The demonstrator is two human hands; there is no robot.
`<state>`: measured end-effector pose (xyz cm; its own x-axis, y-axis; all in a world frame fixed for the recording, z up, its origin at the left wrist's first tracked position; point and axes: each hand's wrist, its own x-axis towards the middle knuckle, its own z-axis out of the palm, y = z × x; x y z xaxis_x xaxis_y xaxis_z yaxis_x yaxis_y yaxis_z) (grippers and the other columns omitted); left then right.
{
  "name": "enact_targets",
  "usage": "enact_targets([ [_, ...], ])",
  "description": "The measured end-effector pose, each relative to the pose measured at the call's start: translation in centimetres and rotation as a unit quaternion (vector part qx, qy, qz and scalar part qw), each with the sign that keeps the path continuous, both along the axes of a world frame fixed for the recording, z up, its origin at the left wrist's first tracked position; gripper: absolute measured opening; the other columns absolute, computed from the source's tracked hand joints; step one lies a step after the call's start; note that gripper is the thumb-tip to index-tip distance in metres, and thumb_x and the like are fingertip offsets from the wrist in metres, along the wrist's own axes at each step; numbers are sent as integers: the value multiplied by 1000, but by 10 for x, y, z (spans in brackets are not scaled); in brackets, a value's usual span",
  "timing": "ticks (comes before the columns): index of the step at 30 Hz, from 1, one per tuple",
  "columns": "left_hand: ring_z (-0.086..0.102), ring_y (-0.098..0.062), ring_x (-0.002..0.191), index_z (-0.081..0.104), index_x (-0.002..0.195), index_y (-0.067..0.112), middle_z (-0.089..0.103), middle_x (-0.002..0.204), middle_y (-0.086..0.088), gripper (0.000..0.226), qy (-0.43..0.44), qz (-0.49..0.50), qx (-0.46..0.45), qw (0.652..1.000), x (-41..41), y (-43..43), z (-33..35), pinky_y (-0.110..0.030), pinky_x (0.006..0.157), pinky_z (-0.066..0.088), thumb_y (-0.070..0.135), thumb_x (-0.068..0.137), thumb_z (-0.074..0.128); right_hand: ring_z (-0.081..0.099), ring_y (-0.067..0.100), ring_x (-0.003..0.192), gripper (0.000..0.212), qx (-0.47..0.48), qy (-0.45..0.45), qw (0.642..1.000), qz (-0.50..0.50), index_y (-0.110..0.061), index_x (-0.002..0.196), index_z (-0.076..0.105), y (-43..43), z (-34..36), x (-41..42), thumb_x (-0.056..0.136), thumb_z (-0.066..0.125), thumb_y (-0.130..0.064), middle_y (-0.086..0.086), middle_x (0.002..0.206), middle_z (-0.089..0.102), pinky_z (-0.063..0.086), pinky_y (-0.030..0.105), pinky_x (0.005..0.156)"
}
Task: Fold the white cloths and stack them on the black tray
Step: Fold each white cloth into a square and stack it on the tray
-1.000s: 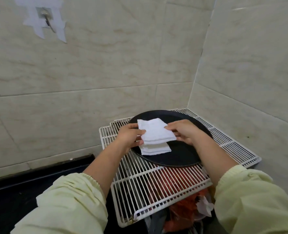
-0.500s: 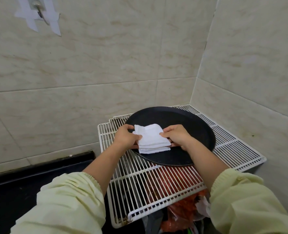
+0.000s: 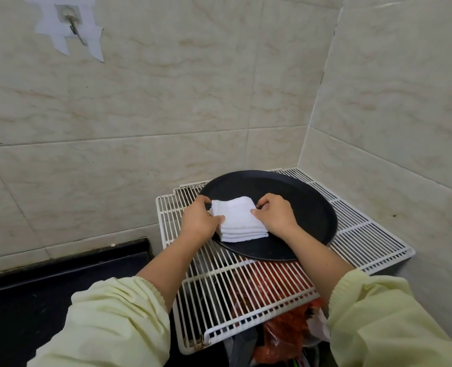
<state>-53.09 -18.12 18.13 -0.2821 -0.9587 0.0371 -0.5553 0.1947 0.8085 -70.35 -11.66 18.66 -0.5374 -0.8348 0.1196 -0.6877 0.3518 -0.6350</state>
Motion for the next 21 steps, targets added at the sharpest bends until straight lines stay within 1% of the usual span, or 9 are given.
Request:
enact_targets([
  [3, 57, -16, 81, 53, 125, 13, 66, 102, -7, 45, 2, 5, -38, 999, 7, 0, 1, -26, 66, 41, 25, 86, 70, 59, 15, 93, 23, -25, 49, 998, 6, -14, 110, 63, 1, 6, 7, 90, 65, -26, 2, 108, 60, 48, 27, 78],
  [5, 56, -16, 84, 56, 123, 14, 63, 109, -8, 40, 9, 14, -69, 997, 16, 1, 2, -26, 69, 42, 26, 86, 68, 58, 14, 98, 23, -40, 67, 996, 34, -16, 112, 62, -2, 13, 19, 92, 63, -26, 1, 114, 58, 46, 25, 80],
  [8, 58, -19, 98, 56, 124, 17, 54, 125, -7, 36, 23, 33, -99, 994, 39, 4, 5, -33, 85, 49, 25, 89, 63, 56, 14, 102, 22, -45, 78, 992, 91, -16, 113, 62, -8, 20, 47, 93, 61, -25, 1, 116, 58, 44, 24, 84],
  [9, 59, -20, 102, 55, 125, 17, 51, 128, -7, 35, 28, 38, -106, 993, 50, 5, 4, -35, 91, 50, 23, 91, 61, 56, 15, 102, 22, -47, 84, 989, 112, -15, 113, 62, -11, 21, 58, 93, 60, -25, 2, 116, 58, 45, 26, 85],
  [11, 57, -18, 107, 54, 126, 17, 50, 130, -6, 34, 22, 51, -119, 991, 78, 7, 4, -34, 96, 48, 22, 92, 59, 57, 18, 103, 22, -54, 97, 982, 152, -14, 111, 62, -16, 25, 87, 92, 60, -24, 3, 113, 59, 45, 28, 85],
  [13, 57, -20, 110, 56, 124, 17, 51, 128, -6, 32, 6, 65, -134, 989, 111, 6, 1, -35, 96, 48, 21, 92, 59, 58, 21, 103, 22, -62, 104, 974, 189, -12, 110, 62, -23, 26, 119, 91, 62, -23, 5, 112, 60, 45, 31, 87],
  [16, 57, -26, 110, 57, 121, 17, 52, 127, -7, 30, -18, 93, -136, 986, 168, 8, -5, -40, 95, 48, 19, 92, 57, 58, 25, 106, 24, -58, 119, 961, 244, -11, 111, 64, -31, 25, 177, 89, 62, -19, 9, 114, 62, 44, 31, 89],
  [19, 57, -27, 108, 57, 120, 16, 55, 122, -7, 29, -47, 131, -130, 982, 234, 18, -17, -40, 92, 47, 20, 92, 56, 55, 26, 113, 30, -31, 130, 948, 288, -11, 118, 62, -33, 14, 243, 90, 61, -21, 10, 121, 60, 41, 31, 96],
  [21, 56, -27, 110, 58, 119, 14, 58, 120, -8, 28, -64, 153, -128, 978, 272, 26, -28, -38, 93, 46, 20, 92, 56, 52, 26, 118, 32, -7, 129, 943, 307, -11, 122, 59, -30, 3, 281, 91, 60, -22, 11, 125, 57, 38, 31, 97],
])
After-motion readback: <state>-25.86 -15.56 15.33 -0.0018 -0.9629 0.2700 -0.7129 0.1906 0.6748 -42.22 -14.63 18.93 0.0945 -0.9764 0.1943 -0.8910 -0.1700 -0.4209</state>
